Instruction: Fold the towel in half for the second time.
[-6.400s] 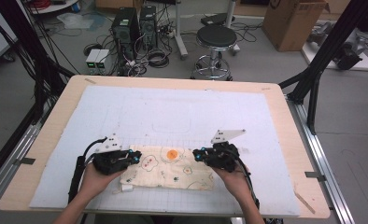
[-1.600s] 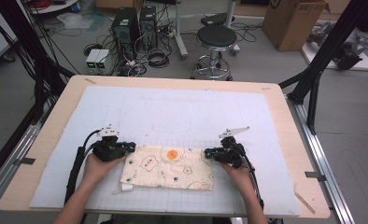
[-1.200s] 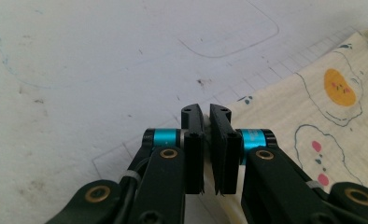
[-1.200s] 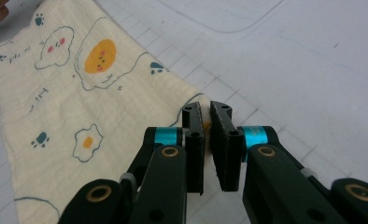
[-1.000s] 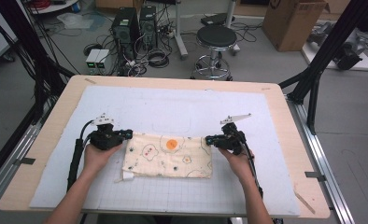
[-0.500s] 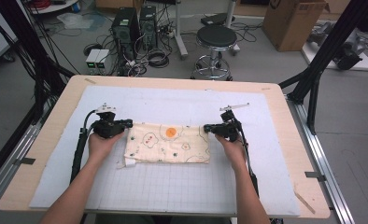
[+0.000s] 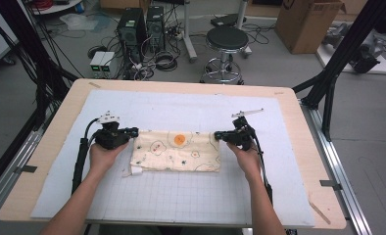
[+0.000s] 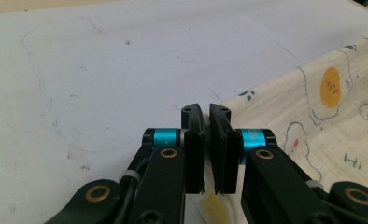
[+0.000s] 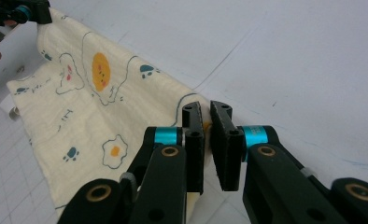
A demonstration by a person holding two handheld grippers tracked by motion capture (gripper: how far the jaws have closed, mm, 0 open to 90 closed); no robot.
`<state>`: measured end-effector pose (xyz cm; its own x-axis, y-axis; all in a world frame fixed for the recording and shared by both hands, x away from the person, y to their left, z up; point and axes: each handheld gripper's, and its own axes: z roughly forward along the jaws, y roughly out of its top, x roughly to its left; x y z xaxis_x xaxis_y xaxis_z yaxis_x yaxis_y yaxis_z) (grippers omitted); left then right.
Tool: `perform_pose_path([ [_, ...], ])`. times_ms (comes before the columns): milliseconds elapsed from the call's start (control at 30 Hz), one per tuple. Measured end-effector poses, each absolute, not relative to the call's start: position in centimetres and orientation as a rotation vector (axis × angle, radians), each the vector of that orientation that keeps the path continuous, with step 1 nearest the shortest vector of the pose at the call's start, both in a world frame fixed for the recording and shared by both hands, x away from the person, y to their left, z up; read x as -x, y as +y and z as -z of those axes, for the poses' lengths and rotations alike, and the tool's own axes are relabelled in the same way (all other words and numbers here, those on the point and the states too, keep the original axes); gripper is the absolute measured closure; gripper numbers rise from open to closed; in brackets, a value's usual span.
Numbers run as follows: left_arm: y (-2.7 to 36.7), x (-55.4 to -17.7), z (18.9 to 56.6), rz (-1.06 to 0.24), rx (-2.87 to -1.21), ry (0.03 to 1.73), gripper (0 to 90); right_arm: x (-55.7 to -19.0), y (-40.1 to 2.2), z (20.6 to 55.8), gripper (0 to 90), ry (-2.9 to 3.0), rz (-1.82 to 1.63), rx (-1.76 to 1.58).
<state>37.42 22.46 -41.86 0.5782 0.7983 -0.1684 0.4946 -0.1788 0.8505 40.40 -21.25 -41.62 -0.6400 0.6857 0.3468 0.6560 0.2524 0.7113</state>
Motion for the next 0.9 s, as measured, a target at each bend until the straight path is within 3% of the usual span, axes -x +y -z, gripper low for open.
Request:
perform_pose_path([
  [367,22.9,-35.6,42.1,-0.391,-1.801,1.012,83.9,-38.5,-21.3,41.2,84.2,2.459,-1.434,-1.239],
  [900,23.1,-33.2,42.4,-0.383,-1.878,0.944,83.5,-36.3,-21.4,41.2,83.9,2.490,-1.454,-1.168],
])
